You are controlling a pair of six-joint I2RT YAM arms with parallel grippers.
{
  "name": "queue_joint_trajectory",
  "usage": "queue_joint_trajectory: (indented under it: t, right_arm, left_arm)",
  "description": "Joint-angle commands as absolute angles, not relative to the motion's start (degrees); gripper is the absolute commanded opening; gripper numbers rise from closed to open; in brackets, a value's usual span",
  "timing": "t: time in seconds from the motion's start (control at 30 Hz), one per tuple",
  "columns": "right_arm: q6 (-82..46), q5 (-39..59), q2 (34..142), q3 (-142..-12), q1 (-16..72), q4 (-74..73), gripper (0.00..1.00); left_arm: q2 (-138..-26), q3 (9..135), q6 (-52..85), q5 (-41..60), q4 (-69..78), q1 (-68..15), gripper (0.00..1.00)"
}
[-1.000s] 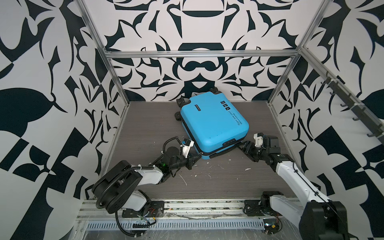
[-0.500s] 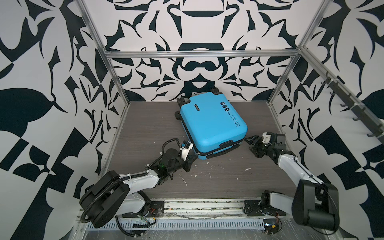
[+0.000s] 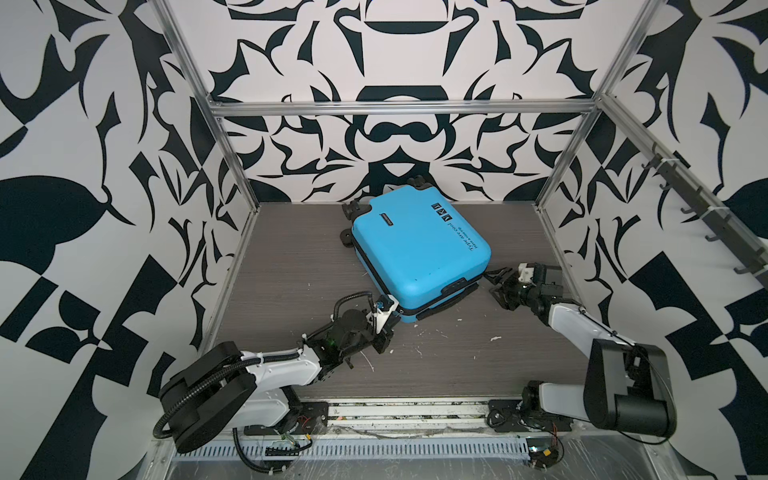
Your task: Pack the luggage
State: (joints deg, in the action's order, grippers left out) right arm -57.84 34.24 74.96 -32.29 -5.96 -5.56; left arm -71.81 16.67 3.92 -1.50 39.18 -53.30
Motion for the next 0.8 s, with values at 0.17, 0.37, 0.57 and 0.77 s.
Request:
queue_joint_trajectory:
  t: [0.17, 0.37, 0.57, 0.77]
  right_arm:
    - [-61.34, 34.29, 76.09, -29.60, 0.12, -13.74, 0.47]
    - [-63.22, 34.03, 74.49, -23.88, 0.09, -18.35, 0.40]
    - [-69.11, 36.51, 76.85, -16.75, 1.24, -38.30, 0.34]
    - [-73.58, 35.71, 81.62, -13.89, 3.51, -54.18, 0.32]
  left_arm:
    - [-72.14, 16.70, 2.75, -1.10, 42.11, -54.46, 0.00]
    - [-72.07, 16.55, 3.21, -1.79, 42.01, -54.49, 0.00]
    - [-71.96, 16.33, 3.47, -1.85, 42.01, -54.46, 0.00]
    - [-71.89, 16.55, 3.63, -1.60, 41.35, -54.41, 0.00]
